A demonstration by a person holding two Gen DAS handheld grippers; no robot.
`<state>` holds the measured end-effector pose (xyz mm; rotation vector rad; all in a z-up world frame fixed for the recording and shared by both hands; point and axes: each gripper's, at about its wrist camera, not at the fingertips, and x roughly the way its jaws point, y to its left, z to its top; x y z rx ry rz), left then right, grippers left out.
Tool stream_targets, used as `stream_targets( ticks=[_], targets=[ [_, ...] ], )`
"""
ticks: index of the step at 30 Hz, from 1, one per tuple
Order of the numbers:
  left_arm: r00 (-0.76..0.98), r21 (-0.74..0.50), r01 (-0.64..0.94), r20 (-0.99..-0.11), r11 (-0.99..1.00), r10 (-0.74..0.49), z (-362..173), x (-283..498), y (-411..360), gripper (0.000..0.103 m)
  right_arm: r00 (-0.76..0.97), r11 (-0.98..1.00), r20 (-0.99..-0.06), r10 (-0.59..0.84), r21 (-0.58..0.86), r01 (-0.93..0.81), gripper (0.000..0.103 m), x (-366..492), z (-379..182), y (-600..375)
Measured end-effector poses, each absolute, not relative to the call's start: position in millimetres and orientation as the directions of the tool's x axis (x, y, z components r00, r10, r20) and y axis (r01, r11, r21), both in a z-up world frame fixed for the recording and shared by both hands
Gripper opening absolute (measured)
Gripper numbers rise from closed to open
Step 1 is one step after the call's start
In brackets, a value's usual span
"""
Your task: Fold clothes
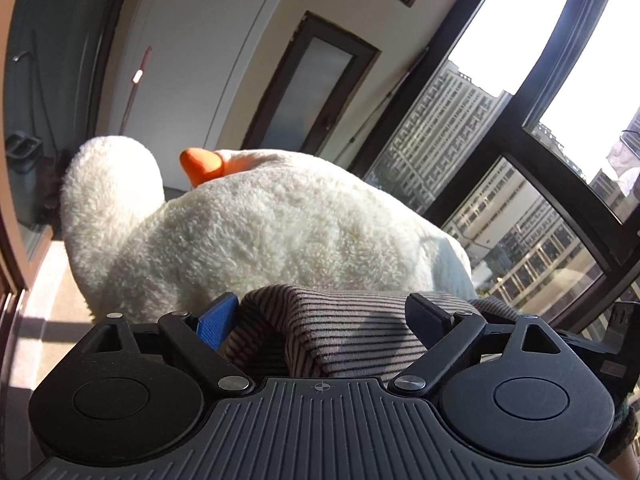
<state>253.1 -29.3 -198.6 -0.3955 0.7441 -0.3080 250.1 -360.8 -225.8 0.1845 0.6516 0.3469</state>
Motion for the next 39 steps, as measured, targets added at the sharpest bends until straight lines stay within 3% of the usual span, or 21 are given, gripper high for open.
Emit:
stream_targets(
  ticks=[2, 5, 6, 8, 15, 23, 26, 36, 38, 39],
  targets=[
    [0.677, -0.463, 0.114, -0.611, 0.879, -0.41, -207, 263, -33, 0.094, 0.747, 0.926, -0.553, 0.368, 0.288, -0.243, 0.059, 255, -220, -364],
    [0.647, -0.519, 0.084, -0.62, 0.85, -0.443, -222, 272, -25, 0.091, 0.754, 0.919, -0.551, 0.357, 0.354, -0.176, 0.062, 268, -221, -376],
    [0.647, -0.527, 0.08, -0.618, 0.846, -0.447, -224, 271, -23, 0.086, 0.745, 0.91, -0.559, 0.365, 0.382, -0.159, 0.06, 273, -223, -377],
    [0.662, -0.524, 0.088, -0.605, 0.847, -0.443, -223, 262, -19, 0.074, 0.732, 0.902, -0.569, 0.374, 0.405, -0.146, 0.04, 275, -228, -372],
    [0.757, -0.382, 0.214, -0.516, 0.899, -0.4, -199, 200, -27, 0.054, 0.796, 0.908, -0.516, 0.318, 0.408, -0.098, 0.028, 216, -220, -362],
    [0.767, -0.444, 0.283, -0.427, 0.85, -0.479, -186, 136, -18, 0.052, 0.806, 0.913, -0.518, 0.287, 0.403, -0.066, 0.027, 143, -215, -369],
    [0.777, -0.414, 0.286, -0.428, 0.864, -0.462, -189, 113, -24, 0.046, 0.803, 0.91, -0.509, 0.309, 0.403, -0.095, 0.027, 130, -219, -373],
    [0.826, -0.362, 0.166, -0.456, 0.917, -0.33, -190, 48, -47, 0.046, 0.787, 0.891, -0.481, 0.386, 0.416, -0.183, 0.027, 97, -231, -381],
    [0.842, -0.358, 0.14, -0.448, 0.923, -0.301, -179, 41, -46, 0.052, 0.788, 0.891, -0.475, 0.392, 0.411, -0.195, 0.027, 92, -232, -381],
    [0.847, -0.366, 0.128, -0.443, 0.922, -0.294, -174, 43, -45, 0.064, 0.788, 0.891, -0.472, 0.394, 0.408, -0.201, 0.027, 90, -232, -381]
  ],
)
